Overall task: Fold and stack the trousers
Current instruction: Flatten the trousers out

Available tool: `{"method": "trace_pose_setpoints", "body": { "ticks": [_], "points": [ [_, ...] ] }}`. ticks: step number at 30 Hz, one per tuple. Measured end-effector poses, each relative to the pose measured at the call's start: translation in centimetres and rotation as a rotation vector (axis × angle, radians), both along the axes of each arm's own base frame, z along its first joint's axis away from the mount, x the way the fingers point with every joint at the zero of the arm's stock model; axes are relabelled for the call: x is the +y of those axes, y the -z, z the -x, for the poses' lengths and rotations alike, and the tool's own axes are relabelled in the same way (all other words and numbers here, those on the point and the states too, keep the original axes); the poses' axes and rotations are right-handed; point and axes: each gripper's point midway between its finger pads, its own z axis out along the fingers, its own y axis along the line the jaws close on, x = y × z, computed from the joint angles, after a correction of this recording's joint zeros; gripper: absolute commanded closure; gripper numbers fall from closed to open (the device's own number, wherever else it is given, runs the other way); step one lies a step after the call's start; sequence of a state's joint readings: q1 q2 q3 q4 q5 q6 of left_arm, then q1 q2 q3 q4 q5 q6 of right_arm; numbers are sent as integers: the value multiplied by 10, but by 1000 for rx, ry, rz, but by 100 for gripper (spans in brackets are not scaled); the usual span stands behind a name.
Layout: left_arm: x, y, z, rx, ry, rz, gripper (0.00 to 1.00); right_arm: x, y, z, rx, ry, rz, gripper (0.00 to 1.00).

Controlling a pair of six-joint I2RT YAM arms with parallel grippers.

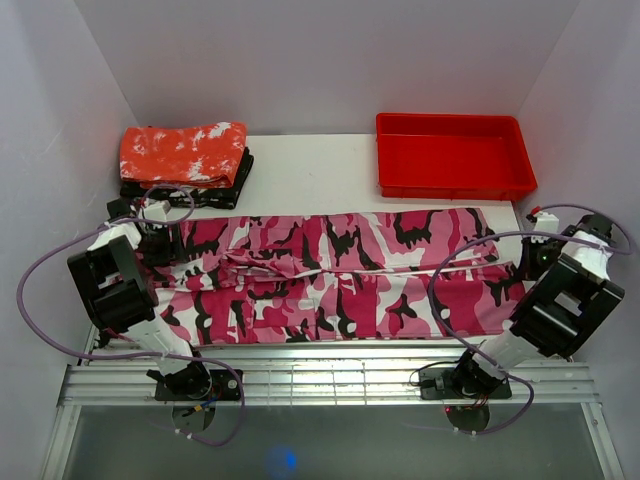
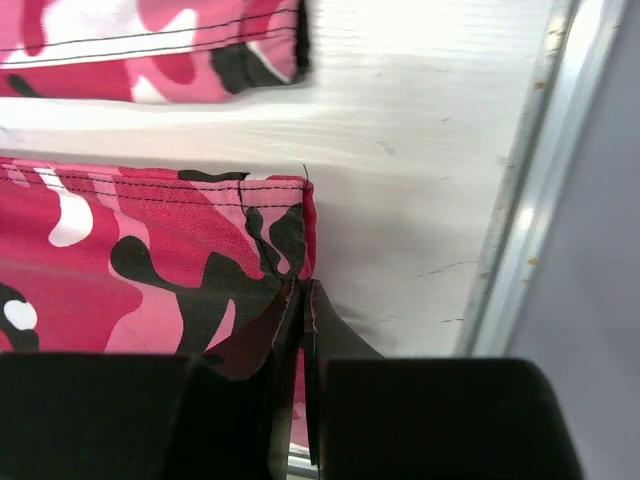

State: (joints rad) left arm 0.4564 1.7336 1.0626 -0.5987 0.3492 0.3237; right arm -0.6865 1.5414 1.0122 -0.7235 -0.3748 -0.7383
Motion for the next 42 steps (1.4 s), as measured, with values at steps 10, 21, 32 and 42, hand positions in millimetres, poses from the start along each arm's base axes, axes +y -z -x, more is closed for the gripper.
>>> {"method": "trace_pose_setpoints", "body": {
  "ticks": [10,21,32,42],
  "points": [
    [-33,-37,8,-91,113,111,23,-14,21,0,101,-85,-7,30],
    [-24,-99,-17,-260,256,14,32,51,-54,-95,-103,-320,10,44],
    [-49,-33,-11,-81,342,107,37,124,17,-97,64,-436,-69,55],
    [-119,-5,5,10,504,126,43,66,42,-75,109,-350,2,57]
  ]
}}
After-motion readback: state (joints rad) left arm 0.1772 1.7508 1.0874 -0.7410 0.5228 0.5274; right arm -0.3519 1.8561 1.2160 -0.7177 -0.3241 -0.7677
